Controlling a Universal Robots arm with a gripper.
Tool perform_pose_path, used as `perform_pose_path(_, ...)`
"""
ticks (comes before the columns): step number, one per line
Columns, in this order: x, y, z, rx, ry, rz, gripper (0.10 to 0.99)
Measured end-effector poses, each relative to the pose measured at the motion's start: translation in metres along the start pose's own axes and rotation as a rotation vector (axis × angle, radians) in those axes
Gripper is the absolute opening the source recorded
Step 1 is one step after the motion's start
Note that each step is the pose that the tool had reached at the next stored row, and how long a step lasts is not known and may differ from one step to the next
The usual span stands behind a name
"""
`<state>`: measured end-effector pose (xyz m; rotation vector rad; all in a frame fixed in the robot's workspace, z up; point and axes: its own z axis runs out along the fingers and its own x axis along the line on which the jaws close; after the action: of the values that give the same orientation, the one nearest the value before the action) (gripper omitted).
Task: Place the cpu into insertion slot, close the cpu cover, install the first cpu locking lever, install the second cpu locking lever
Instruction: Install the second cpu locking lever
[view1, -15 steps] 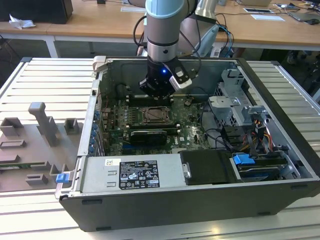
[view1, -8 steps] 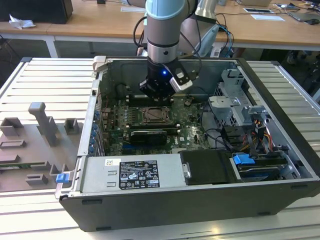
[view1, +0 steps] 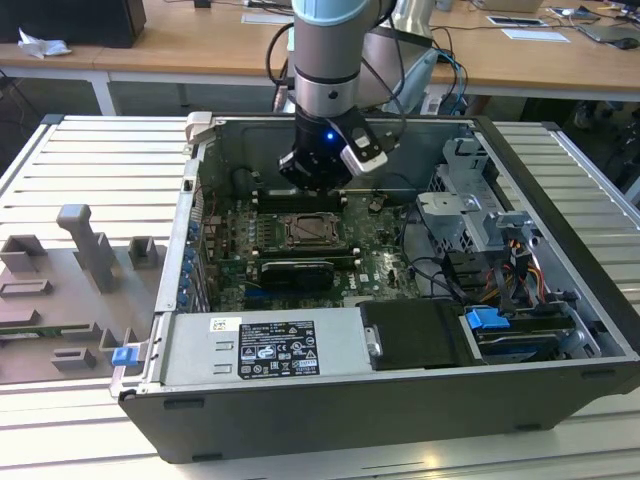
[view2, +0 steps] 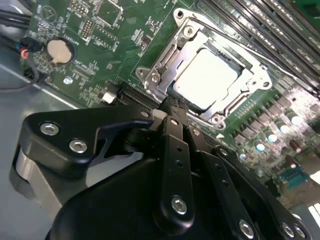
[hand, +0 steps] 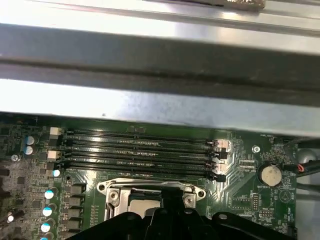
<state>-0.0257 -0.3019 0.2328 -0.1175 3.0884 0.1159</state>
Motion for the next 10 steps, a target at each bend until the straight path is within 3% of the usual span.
perform_pose_path(3,-0.0012,0.0013,-0.0228,0.0,-0.0001,0.0,0.106)
perform_pose_path(10,0.0005,-0.0193,-0.0244,0.0,-0.0001,0.0,0.106)
